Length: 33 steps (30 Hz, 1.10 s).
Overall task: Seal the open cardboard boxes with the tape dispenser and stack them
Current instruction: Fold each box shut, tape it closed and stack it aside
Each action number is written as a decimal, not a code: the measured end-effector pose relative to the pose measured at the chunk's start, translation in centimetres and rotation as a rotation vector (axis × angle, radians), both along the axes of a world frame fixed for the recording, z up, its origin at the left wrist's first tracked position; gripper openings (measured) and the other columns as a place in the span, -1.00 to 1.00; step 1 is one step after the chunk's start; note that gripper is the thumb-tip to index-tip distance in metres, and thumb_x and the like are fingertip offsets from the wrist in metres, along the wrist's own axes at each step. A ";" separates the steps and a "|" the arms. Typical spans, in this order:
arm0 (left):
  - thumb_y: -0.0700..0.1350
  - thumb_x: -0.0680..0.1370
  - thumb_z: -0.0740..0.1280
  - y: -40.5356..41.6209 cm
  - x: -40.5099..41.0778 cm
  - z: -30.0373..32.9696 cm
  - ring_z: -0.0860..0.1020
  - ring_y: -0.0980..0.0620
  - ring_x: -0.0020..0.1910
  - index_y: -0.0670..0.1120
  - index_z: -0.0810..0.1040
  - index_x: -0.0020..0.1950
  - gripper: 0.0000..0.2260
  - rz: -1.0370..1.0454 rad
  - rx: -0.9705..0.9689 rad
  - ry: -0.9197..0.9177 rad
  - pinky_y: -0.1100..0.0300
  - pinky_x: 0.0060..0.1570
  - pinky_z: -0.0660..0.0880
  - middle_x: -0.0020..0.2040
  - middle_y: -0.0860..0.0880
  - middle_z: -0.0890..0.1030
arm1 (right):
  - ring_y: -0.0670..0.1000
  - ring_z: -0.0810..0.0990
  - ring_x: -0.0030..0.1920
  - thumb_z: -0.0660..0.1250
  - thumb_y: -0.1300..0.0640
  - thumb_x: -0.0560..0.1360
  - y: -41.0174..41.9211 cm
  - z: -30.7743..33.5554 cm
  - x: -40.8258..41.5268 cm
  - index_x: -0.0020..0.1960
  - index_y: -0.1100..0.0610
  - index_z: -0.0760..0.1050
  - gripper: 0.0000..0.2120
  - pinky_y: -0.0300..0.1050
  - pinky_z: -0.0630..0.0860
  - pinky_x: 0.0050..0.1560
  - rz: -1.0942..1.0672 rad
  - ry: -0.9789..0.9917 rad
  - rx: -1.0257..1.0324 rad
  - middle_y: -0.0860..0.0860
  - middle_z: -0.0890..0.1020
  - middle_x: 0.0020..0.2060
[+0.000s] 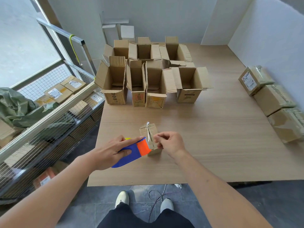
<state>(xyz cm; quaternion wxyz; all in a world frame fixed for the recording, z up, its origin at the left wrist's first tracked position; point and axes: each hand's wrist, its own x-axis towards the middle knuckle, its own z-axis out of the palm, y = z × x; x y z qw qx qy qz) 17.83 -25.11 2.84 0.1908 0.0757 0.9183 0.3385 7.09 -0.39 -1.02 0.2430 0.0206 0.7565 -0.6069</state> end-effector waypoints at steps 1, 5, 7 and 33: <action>0.01 0.73 0.16 -0.6 0.4 -0.4 0.45 0.10 0.00 0.58 0.03 0.50 -0.45 0.017 -0.009 -0.024 0.16 0.09 0.38 0.08 0.08 0.42 | -0.03 0.53 -0.44 0.48 0.31 0.51 0.9 -0.4 -0.5 -0.17 0.15 0.71 -0.87 -0.17 0.59 -0.33 -0.060 -0.015 0.020 0.03 0.65 -0.38; 0.02 0.73 0.16 -2.4 2.2 -2.2 0.49 0.06 -0.02 0.61 0.06 0.47 -0.47 0.096 -0.019 -0.120 0.08 0.10 0.44 0.06 0.09 0.45 | -0.03 0.54 -0.46 0.48 0.30 0.51 5.0 -2.0 -2.1 -0.14 0.16 0.72 -0.91 -0.14 0.60 -0.36 -0.131 -0.031 0.106 0.06 0.70 -0.33; 0.02 0.73 0.15 -2.3 2.4 -3.1 0.50 0.07 -0.02 0.62 0.07 0.45 -0.48 0.121 -0.014 -0.156 0.10 0.09 0.44 0.05 0.10 0.46 | -0.03 0.57 -0.45 0.48 0.28 0.51 5.5 -2.7 -2.0 -0.14 0.13 0.72 -0.91 -0.10 0.63 -0.35 -0.096 -0.029 0.160 0.05 0.71 -0.32; 0.08 0.71 0.12 -0.2 -0.1 -10.5 0.46 0.06 -0.02 0.68 0.02 0.41 -0.48 0.248 -0.123 -0.279 0.10 0.02 0.35 0.03 0.04 0.43 | 0.01 0.55 -0.08 0.19 0.03 0.65 2.4 -9.4 -2.9 0.35 -0.02 0.53 -0.69 0.17 0.60 0.16 0.302 0.030 0.462 0.05 0.66 0.04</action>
